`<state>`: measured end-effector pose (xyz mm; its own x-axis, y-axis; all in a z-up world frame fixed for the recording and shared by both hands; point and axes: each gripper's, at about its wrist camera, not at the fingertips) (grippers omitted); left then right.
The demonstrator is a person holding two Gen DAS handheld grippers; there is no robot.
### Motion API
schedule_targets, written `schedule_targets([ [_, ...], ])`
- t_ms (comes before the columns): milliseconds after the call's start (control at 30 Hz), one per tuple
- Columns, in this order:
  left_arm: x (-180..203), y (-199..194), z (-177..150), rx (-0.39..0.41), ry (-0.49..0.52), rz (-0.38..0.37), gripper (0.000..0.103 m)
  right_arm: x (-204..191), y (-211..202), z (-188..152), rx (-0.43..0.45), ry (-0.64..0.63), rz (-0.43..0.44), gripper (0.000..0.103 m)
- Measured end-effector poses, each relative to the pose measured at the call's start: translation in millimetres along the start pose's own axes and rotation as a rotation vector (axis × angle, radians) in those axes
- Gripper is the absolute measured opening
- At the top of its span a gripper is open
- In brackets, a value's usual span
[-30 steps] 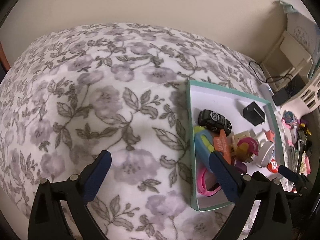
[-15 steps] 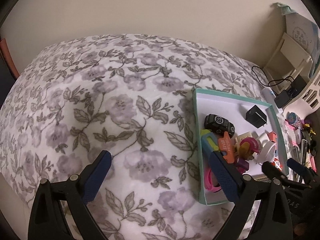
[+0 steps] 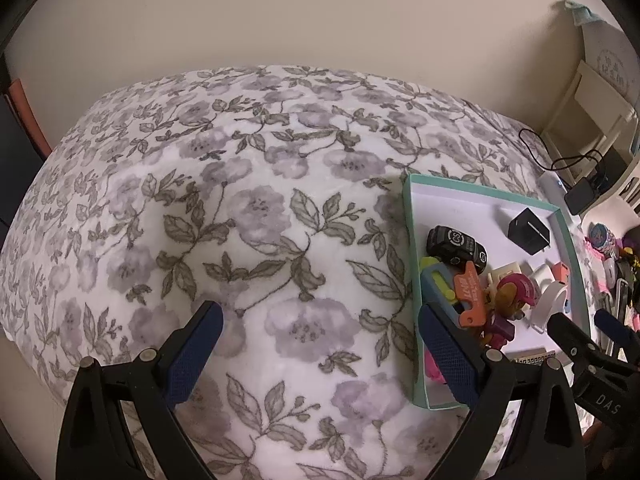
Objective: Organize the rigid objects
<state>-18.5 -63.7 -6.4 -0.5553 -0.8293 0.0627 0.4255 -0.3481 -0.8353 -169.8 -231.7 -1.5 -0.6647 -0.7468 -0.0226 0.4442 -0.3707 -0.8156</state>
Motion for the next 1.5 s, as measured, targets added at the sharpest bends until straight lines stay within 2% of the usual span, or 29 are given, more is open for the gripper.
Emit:
schedule_targets([
  [400,4.1,-2.0,1.2,0.014,0.026,0.014,0.098,-1.2,0.1,1.7,0.006,-0.015,-0.001,0.103],
  [1500,7.0,4.1,-1.3,-0.026,0.07,0.035,0.098,-3.6,1.8,2.6,0.002,-0.047,-0.004,0.103],
])
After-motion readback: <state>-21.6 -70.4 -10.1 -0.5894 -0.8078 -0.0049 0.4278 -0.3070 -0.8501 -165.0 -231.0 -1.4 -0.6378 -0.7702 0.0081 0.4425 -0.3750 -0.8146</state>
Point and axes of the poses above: each gripper's, at about its wrist camera, not at the fingertips, and y roughly the way its jaws point, x to its right, z to its top, and after that the axes turned 5 degrees about x, right-handed
